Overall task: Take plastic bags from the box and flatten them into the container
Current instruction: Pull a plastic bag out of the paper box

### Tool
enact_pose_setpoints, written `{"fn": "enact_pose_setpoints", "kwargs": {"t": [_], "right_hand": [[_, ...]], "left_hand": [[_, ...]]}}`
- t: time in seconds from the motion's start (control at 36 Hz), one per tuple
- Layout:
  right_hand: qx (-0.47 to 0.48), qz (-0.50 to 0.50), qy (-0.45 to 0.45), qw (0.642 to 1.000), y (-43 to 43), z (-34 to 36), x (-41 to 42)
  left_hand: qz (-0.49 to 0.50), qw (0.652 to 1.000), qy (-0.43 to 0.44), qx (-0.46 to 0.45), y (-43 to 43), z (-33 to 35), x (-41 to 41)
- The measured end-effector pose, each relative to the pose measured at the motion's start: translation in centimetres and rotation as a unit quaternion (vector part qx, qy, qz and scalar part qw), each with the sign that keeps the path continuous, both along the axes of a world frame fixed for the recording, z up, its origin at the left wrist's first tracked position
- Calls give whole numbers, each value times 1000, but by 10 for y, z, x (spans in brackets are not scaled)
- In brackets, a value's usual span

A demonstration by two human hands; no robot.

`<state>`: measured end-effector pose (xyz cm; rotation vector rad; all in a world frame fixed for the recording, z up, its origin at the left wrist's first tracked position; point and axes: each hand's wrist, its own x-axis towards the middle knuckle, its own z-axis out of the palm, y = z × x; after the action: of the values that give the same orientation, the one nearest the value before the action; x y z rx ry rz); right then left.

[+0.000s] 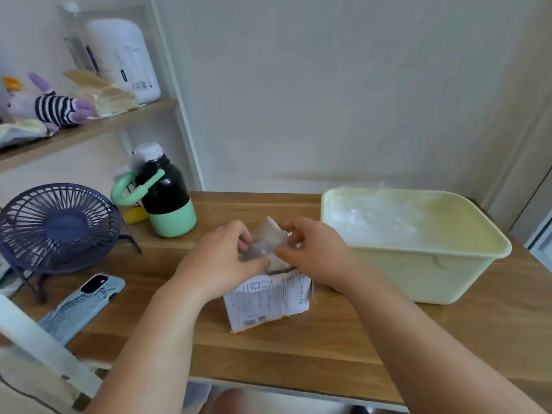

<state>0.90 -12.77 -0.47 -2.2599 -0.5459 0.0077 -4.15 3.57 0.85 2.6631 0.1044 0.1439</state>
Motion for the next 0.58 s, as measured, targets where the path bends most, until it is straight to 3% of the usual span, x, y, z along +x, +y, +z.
{"fn": "enact_pose_setpoints", "kwargs": {"t": [0.17,0.36,0.5,0.58], "right_hand": [[50,4,10,999,2,-4,6],[87,22,71,993,-3,0,4],[67,90,117,987,-9,9,2],[27,106,98,989,-8,12,1]], "left_hand": [[-26,999,20,10,-1,-4,4],[-27,999,-22,-36,-2,-11,12],[-71,990,-93,-84,-2,-8,15],[-84,982,-117,-124,-5,-2,13]]}}
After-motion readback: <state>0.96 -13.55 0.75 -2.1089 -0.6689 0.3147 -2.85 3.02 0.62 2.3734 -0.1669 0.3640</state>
